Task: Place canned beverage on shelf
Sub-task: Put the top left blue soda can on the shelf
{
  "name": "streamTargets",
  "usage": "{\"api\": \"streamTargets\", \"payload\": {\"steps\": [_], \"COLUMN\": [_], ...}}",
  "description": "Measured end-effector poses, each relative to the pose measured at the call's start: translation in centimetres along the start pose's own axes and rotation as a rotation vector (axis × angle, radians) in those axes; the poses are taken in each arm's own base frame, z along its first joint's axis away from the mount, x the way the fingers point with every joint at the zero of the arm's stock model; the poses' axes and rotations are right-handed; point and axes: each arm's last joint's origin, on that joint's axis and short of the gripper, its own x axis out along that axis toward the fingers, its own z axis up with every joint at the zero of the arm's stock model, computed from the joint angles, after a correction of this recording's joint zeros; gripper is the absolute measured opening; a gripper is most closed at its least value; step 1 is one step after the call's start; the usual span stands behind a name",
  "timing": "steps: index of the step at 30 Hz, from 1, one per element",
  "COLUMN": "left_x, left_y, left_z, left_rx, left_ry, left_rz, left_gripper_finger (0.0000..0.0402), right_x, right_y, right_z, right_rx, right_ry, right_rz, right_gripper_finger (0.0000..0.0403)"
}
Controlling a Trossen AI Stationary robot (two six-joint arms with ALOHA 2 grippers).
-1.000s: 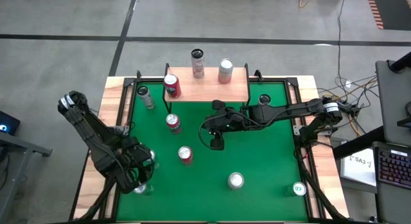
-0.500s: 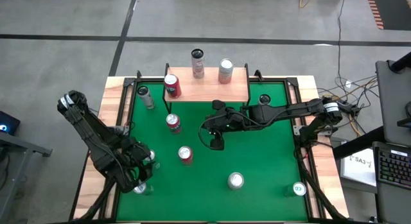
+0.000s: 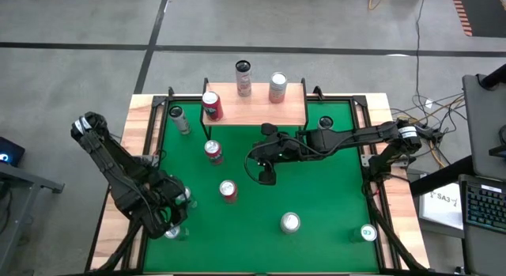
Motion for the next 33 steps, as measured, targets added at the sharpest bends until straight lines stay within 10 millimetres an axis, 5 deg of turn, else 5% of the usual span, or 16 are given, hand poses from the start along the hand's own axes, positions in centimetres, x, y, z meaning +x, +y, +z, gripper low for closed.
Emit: {"api": "streamTargets", "payload": {"steps": [13, 33], "left_x": [-1.6, 0.1], "left_y": [0.2, -0.9], "left_z": [0.8, 0.3], "left_rx": [0.01, 0.034], "left_ry": [0.026, -0.067], "left_rz": [0.029, 0.119], "left_gripper_finger": [0.0282, 0.0314], "right_x": [0.0, 0.0], "right_y": [0.0, 0.0], "right_z": [0.0, 0.0], "right_rx": [-0.003, -0.02], "right_ry": [0.0, 0.001], "right_rz": [0.0, 0.0], "right_gripper_finger": [0.0013, 0.0013]}}
